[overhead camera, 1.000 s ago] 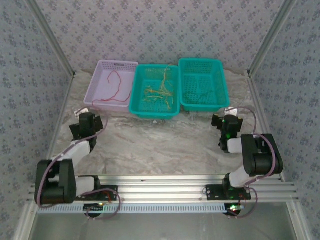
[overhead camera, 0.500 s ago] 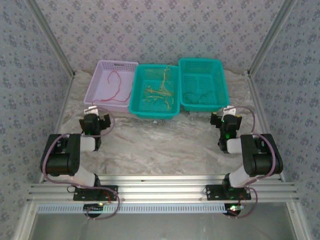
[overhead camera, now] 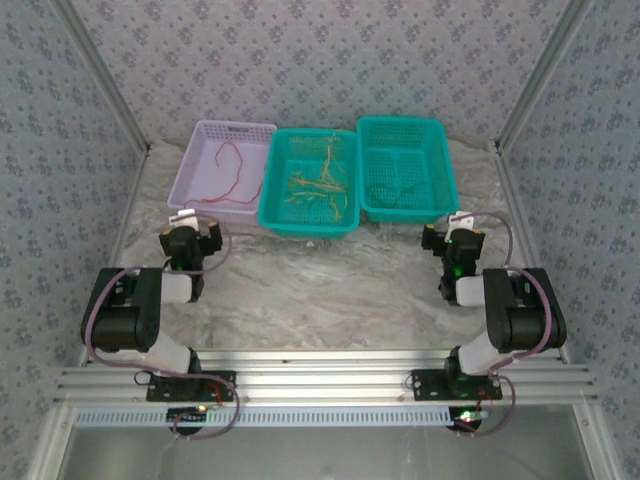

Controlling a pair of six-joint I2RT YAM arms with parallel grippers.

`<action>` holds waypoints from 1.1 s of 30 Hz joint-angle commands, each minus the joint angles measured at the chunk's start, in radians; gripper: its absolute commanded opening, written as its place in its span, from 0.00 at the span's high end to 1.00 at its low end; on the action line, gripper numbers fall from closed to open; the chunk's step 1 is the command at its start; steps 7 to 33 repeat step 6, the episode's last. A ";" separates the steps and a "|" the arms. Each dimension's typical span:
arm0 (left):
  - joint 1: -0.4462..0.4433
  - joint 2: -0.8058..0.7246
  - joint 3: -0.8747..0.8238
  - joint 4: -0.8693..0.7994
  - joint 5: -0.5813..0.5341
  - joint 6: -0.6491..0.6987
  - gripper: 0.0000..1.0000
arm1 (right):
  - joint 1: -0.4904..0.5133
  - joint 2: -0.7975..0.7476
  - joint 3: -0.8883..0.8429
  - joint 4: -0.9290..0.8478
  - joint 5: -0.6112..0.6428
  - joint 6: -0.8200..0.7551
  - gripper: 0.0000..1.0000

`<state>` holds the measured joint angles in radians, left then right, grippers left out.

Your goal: Untangle the cables

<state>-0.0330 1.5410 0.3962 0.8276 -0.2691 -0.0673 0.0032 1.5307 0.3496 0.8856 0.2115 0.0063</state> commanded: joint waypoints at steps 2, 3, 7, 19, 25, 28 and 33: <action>0.008 -0.007 -0.007 0.034 0.004 0.009 0.00 | -0.005 -0.004 0.022 -0.020 -0.022 -0.007 0.00; 0.008 -0.007 -0.006 0.034 0.004 0.009 0.00 | -0.004 -0.004 0.021 -0.018 -0.023 -0.008 0.00; 0.008 -0.007 -0.007 0.034 0.004 0.008 0.00 | -0.006 -0.007 0.019 -0.017 -0.024 -0.006 0.00; 0.008 -0.007 -0.007 0.034 0.004 0.008 0.00 | -0.006 -0.007 0.019 -0.017 -0.024 -0.006 0.00; 0.008 -0.007 -0.007 0.034 0.004 0.008 0.00 | -0.006 -0.007 0.019 -0.017 -0.024 -0.006 0.00; 0.008 -0.007 -0.007 0.034 0.004 0.008 0.00 | -0.006 -0.007 0.019 -0.017 -0.024 -0.006 0.00; 0.008 -0.007 -0.007 0.034 0.004 0.008 0.00 | -0.006 -0.007 0.019 -0.017 -0.024 -0.006 0.00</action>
